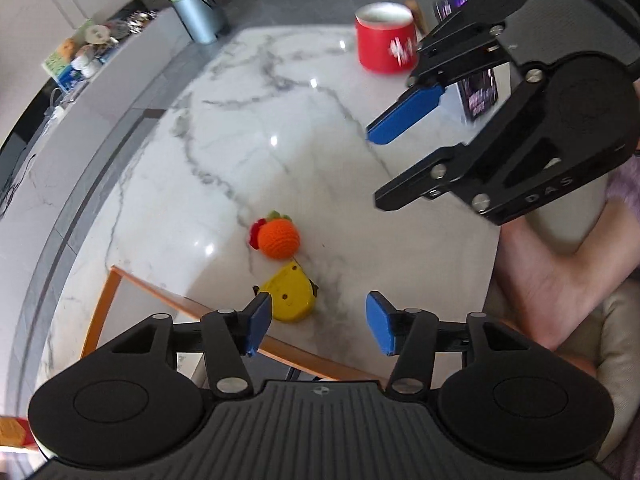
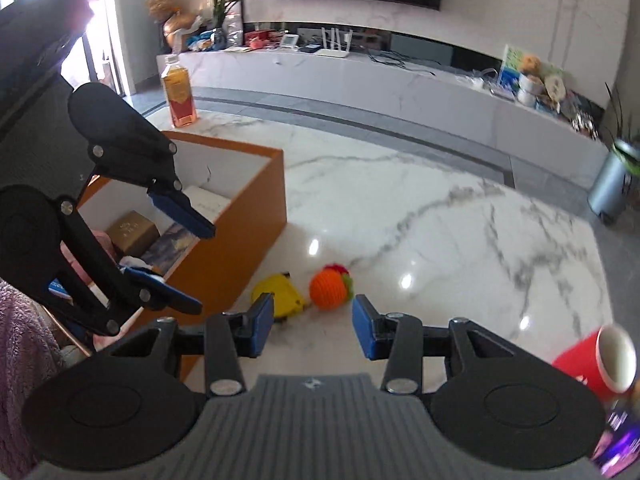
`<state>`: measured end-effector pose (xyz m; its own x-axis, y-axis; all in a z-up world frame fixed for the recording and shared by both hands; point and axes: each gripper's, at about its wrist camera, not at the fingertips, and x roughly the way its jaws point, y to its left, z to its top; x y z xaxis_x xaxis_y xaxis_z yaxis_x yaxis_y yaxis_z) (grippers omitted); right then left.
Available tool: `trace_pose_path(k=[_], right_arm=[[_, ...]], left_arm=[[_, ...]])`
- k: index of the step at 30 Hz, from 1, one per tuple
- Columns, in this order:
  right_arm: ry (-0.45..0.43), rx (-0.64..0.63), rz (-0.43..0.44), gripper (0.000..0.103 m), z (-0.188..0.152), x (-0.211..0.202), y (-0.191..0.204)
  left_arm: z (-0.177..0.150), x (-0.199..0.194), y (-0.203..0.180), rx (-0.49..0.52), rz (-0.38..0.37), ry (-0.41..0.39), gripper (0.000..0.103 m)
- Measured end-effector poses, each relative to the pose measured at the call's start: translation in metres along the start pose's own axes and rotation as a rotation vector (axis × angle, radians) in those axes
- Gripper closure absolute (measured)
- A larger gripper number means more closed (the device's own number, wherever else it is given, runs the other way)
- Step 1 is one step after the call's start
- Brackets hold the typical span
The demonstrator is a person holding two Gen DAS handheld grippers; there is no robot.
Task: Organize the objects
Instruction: 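Move both grippers back to the yellow tape measure and orange crochet fruit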
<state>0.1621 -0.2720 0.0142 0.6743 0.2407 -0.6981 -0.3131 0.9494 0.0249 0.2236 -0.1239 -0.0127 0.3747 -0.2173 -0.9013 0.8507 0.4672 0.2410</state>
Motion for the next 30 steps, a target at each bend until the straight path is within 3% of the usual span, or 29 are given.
trace_pose_path(k=[9,20,30], right_arm=[[-0.029,0.067,-0.053,0.057,-0.046,0.03,-0.016],[-0.043,0.103,-0.017,0.057,-0.05,0.076,-0.038],[-0.081,0.112,0.033,0.057,-0.059,0.088,-0.047]], left_arm=[[0.016,0.025,-0.011,0.08,0.055,0.128,0.034],[0.029,0.066,0.003,0.141,0.034,0.252,0.034],[0.041,0.096,0.007,0.222,-0.009,0.36,0.034]])
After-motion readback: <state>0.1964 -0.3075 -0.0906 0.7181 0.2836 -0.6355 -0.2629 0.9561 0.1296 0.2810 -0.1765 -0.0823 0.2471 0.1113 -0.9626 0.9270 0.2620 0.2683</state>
